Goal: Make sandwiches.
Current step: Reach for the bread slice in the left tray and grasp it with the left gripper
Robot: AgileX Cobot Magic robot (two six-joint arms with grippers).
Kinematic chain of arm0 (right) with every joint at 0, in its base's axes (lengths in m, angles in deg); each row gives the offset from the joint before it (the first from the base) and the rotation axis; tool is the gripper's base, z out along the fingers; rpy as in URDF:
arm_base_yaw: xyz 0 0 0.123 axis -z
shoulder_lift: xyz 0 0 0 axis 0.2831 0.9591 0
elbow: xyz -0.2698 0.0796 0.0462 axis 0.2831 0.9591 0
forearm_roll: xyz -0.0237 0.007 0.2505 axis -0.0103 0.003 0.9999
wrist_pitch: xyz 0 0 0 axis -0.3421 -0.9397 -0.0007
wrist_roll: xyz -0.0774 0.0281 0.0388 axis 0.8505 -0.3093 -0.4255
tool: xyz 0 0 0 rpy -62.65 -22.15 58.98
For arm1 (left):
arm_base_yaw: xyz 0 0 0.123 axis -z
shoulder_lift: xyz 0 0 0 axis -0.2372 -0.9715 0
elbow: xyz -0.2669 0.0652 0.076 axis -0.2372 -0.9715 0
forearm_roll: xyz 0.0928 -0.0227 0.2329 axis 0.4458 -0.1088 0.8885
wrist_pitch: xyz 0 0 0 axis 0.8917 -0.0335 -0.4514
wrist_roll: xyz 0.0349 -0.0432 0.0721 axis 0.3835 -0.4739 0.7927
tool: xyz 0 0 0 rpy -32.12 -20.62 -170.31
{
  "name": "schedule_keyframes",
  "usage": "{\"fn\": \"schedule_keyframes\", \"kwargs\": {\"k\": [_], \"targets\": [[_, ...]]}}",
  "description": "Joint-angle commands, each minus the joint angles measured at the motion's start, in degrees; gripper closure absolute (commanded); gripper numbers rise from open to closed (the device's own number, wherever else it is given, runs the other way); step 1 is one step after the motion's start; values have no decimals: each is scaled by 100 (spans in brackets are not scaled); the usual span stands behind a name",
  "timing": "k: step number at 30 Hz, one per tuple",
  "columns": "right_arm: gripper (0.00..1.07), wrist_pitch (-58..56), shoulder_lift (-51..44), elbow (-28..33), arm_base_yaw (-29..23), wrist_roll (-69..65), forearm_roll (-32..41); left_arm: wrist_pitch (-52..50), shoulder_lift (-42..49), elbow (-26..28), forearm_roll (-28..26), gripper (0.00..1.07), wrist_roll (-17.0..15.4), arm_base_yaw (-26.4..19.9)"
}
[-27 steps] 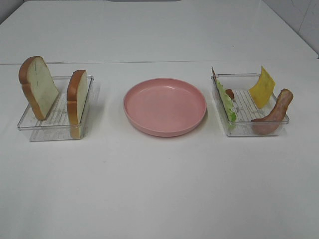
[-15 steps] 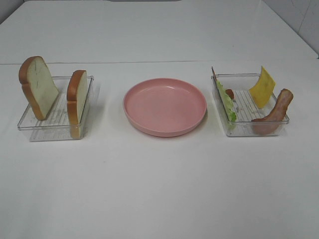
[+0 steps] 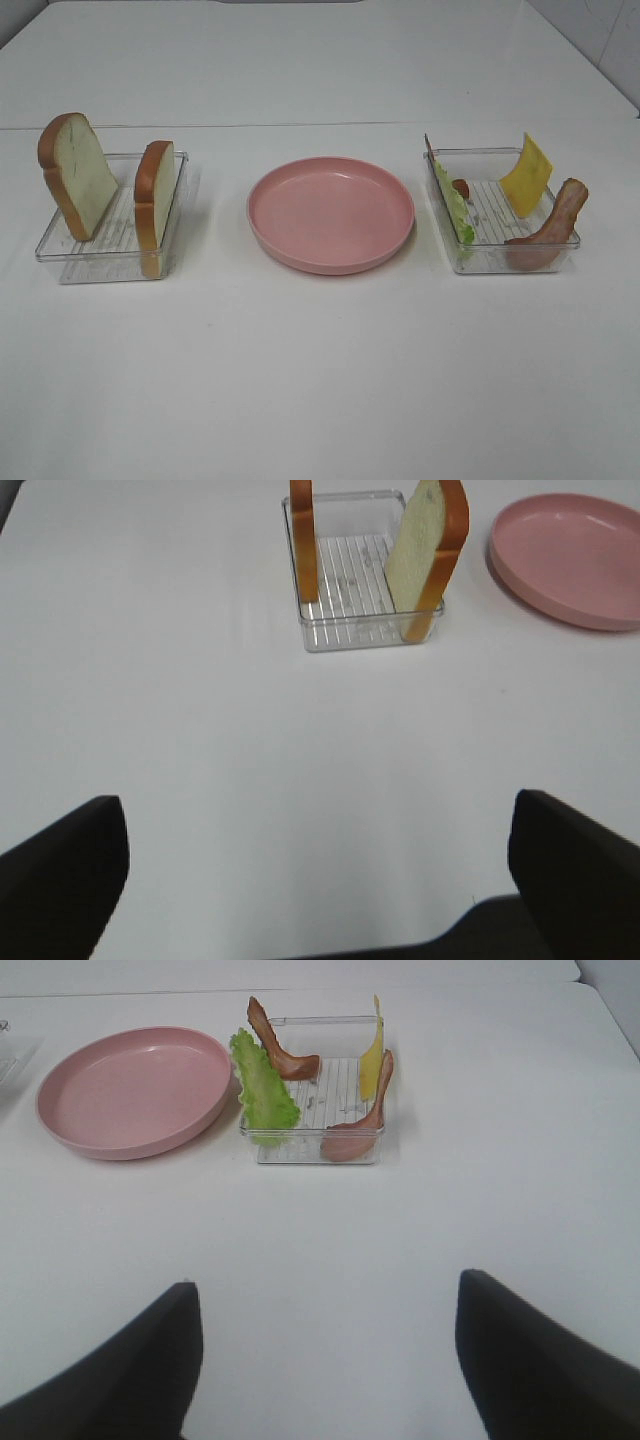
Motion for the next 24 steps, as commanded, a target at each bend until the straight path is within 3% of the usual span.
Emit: {"fn": "schedule_keyframes", "kwargs": {"k": [1, 2, 4, 5, 7, 9, 10, 17, 18, 20, 21, 22, 24], "targets": [[38, 29, -138, 11, 17, 86, 6, 430, -1490, 854, 40, 11, -6, 23], [38, 29, -138, 11, 17, 86, 6, 430, -1490, 854, 40, 11, -6, 23], [38, 29, -138, 11, 17, 86, 6, 791, -2888, 1473, 103, 11, -40, 23], [38, 29, -138, 11, 17, 86, 6, 791, -2888, 1473, 103, 11, -40, 23], [38, 29, -138, 11, 17, 86, 6, 1008, -4102, 2074, 115, 11, -69, 23], [38, 29, -138, 11, 17, 86, 6, 1003, -4481, 2280, 103, 11, -69, 23], [38, 29, -138, 11, 17, 86, 6, 1003, -5122, 2716, 52, 11, -17, 46], [38, 29, -138, 11, 17, 86, 6, 1008, -6658, 3827, 74, 11, -86, 212], [38, 29, -138, 11, 17, 86, 6, 1008, -7128, 4142, 166, 11, -327, 487], [38, 29, -138, 11, 17, 86, 6, 1003, -7363, 4269, 229, 11, -441, 619], [38, 29, -138, 11, 17, 86, 6, 1003, -7792, 4532, 367, 11, -682, 968], [38, 29, -138, 11, 17, 86, 6, 1003, -7792, 4532, 367, 11, -682, 968], [38, 29, -138, 11, 17, 86, 6, 1003, -8451, 4956, 447, 11, -974, 1266]]}}
